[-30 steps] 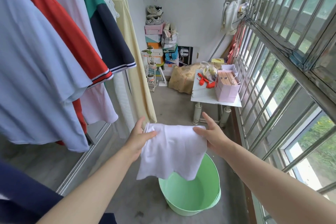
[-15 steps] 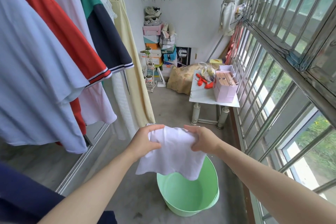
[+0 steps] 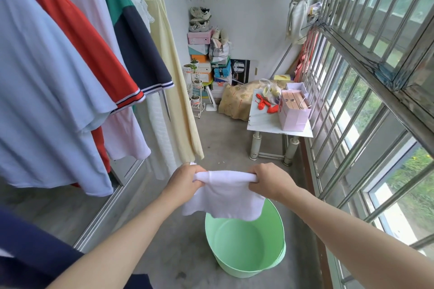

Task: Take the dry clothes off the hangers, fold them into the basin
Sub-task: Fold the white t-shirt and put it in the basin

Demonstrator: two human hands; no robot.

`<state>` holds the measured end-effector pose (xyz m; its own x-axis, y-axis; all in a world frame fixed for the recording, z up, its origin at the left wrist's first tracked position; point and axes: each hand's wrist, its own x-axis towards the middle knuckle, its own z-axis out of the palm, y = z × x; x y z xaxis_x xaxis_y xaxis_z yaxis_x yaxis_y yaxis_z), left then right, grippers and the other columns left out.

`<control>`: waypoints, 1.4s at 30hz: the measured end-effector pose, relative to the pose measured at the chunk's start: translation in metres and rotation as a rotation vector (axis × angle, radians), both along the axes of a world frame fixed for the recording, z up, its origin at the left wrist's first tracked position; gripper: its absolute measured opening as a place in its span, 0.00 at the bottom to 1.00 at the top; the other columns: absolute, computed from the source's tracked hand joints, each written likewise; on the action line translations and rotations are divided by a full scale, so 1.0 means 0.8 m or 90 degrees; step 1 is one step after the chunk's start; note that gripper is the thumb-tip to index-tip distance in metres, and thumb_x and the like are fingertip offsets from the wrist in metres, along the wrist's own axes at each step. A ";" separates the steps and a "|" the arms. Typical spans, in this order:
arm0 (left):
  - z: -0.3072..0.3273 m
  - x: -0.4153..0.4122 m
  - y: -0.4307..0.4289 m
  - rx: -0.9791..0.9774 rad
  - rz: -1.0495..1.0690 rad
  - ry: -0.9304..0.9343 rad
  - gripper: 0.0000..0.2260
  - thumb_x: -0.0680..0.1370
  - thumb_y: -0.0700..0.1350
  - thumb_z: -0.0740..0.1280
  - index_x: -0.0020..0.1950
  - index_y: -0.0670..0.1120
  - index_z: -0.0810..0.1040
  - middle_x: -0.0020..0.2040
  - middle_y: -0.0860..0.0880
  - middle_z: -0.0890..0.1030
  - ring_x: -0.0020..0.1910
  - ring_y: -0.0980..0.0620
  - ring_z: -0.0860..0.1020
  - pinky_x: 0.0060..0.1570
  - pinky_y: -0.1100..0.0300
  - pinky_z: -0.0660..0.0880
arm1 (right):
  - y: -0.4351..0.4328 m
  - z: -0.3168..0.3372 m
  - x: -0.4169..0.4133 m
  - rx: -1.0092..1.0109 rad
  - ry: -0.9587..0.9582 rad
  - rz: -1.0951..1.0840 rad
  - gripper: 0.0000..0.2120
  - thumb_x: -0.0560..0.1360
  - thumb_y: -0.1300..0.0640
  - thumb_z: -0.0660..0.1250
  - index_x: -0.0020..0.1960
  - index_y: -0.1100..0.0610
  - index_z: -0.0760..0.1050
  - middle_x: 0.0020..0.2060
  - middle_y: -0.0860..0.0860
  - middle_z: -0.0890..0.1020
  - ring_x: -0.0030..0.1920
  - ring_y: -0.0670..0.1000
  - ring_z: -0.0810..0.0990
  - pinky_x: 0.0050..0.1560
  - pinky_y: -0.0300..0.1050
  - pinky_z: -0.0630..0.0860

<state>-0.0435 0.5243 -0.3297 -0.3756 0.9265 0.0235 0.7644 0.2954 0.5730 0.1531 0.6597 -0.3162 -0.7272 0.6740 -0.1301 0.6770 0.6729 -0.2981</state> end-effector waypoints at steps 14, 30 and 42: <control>-0.004 -0.020 -0.012 -0.193 -0.132 -0.047 0.09 0.79 0.46 0.60 0.40 0.56 0.67 0.40 0.55 0.73 0.41 0.53 0.71 0.40 0.59 0.66 | 0.011 -0.010 0.013 -0.292 0.023 -0.082 0.13 0.72 0.51 0.56 0.32 0.56 0.60 0.29 0.50 0.67 0.30 0.51 0.65 0.28 0.41 0.60; -0.100 -0.012 0.019 -0.294 -0.058 -0.197 0.13 0.67 0.33 0.57 0.33 0.51 0.70 0.39 0.50 0.77 0.39 0.48 0.75 0.34 0.54 0.78 | 0.012 -0.137 0.028 -0.655 0.271 -0.392 0.07 0.77 0.67 0.53 0.48 0.68 0.68 0.45 0.59 0.72 0.43 0.53 0.79 0.42 0.41 0.75; -0.185 0.057 0.108 -0.129 0.087 -0.493 0.06 0.60 0.38 0.59 0.34 0.44 0.63 0.46 0.45 0.85 0.53 0.54 0.81 0.40 0.58 0.65 | 0.129 -0.240 0.052 -0.883 0.374 -0.654 0.20 0.77 0.45 0.64 0.62 0.55 0.65 0.56 0.56 0.75 0.50 0.61 0.81 0.53 0.50 0.78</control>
